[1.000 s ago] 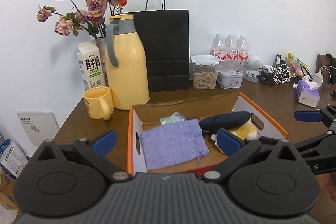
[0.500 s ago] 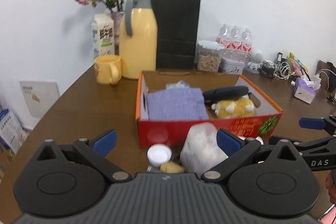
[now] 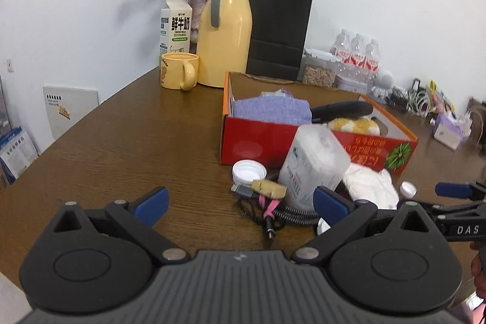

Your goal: Organize objects

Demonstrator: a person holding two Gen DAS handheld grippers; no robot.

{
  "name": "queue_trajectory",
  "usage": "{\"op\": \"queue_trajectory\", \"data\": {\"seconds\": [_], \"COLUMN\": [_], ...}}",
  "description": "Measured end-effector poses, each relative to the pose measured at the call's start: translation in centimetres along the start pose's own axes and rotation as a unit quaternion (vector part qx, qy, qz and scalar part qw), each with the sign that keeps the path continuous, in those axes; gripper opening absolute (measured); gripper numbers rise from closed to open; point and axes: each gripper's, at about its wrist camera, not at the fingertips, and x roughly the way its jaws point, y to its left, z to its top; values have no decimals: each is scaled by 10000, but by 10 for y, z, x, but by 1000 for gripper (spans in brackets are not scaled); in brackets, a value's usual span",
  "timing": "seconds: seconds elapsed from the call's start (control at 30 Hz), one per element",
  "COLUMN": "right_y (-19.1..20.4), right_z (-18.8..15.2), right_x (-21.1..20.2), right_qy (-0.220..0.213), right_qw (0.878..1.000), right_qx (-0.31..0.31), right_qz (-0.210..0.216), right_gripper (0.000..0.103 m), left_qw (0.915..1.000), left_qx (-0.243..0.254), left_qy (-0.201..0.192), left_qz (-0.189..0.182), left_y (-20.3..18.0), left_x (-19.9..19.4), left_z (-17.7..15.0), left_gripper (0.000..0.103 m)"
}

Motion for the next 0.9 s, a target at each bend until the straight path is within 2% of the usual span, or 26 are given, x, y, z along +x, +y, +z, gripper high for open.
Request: {"op": "queue_trajectory", "data": {"seconds": [0.33, 0.57, 0.77, 0.9], "right_y": [25, 33, 36, 35], "right_z": [12, 23, 19, 16], "right_x": [17, 49, 65, 63], "right_qy": [15, 351, 542, 511], "right_qw": [9996, 9992, 9985, 9985], "right_qx": [-192, -59, 49, 97], "right_qz": [208, 181, 104, 161], "right_gripper": [103, 103, 103, 96], "left_qw": [10000, 9999, 9998, 9997], "left_qx": [34, -32, -117, -140], "left_qy": [50, 29, 28, 57], "left_qz": [66, 131, 175, 169], "left_y": [-1, 6, 12, 12], "left_x": [5, 4, 5, 8], "left_z": [-1, -1, -1, -3], "left_gripper": [103, 103, 103, 103]}}
